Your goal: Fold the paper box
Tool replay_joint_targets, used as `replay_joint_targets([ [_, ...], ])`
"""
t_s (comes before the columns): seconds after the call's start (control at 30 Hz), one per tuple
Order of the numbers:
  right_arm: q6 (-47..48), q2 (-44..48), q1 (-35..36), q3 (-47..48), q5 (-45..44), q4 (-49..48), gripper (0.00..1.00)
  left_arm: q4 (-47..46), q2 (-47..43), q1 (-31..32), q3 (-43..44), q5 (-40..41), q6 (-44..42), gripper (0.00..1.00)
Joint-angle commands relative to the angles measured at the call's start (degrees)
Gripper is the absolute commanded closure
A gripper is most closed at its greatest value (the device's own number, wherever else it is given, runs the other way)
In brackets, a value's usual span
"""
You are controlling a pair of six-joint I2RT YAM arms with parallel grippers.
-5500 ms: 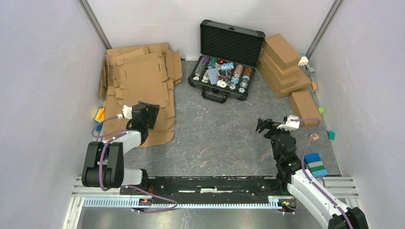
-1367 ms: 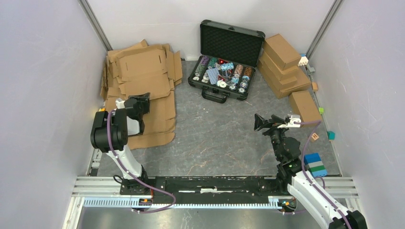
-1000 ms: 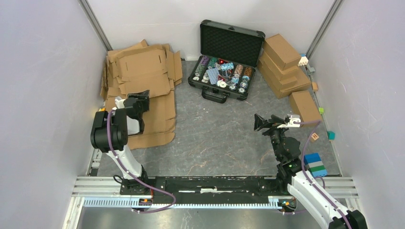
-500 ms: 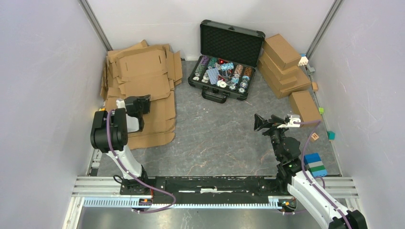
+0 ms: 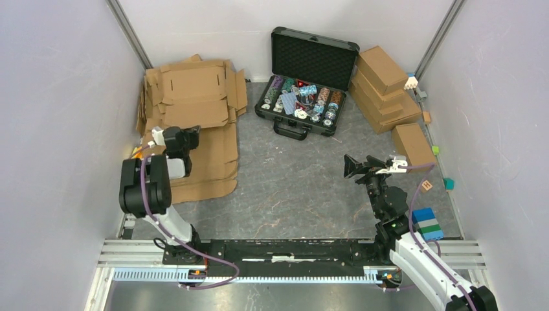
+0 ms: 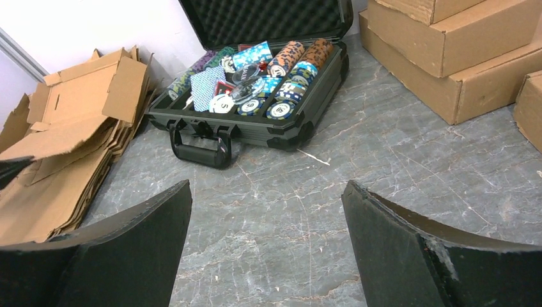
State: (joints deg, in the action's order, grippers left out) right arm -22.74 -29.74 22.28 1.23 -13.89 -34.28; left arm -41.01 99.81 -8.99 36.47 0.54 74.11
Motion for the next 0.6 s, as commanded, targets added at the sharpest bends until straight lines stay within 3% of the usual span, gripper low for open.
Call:
replay_joint_targets([
  [0.0,0.0,0.7,0.1,-5.8,1.3,-2.6,0.08,0.1,-9.8,1.4,-2.9,-2.8,-1.4,0.98],
  [0.27,-0.1,0.7,0.1,-5.3,1.5,-1.7,0.07,25.0,-34.4,2.8,-9.1,-2.0,-0.6,0.98],
  [0.43,-0.3,0.6,0.1,-5.2,2.3,-1.7,0.07,49.8,-54.0,2.9,-7.0,5.4,-3.6,0.98],
  [0.57,-0.3,0.4,0.1,-4.7,1.1,-0.5,0.07,57.9,-61.2,2.9,-3.2,-0.9,-9.4,0.98],
])
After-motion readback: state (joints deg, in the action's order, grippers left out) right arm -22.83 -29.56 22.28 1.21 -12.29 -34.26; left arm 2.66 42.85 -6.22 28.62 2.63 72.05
